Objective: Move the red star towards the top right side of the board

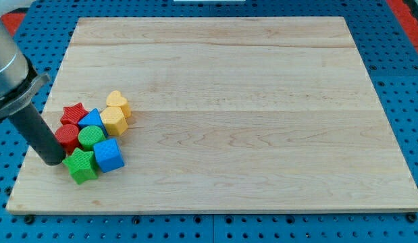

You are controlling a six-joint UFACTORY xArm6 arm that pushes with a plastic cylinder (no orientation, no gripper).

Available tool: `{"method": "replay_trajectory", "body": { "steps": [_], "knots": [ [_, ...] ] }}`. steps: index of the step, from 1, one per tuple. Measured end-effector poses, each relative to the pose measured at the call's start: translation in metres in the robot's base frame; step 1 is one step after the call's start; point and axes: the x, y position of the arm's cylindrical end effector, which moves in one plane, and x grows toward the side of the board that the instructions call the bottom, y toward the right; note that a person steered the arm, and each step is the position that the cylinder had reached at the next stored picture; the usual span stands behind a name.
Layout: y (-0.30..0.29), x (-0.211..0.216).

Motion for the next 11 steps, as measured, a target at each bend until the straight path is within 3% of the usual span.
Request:
{"method": "replay_trajectory", "body": {
  "steps": [4,5,6,7,8,10,11],
  "knots": [
    [0.007,-0.155],
    [0.085,-0.168],
    [0.201,-0.212],
    [0.285,-0.221],
    [0.331,-0.245],
    [0.291,-0.271],
    [0.329,-0.283]
  ]
}}
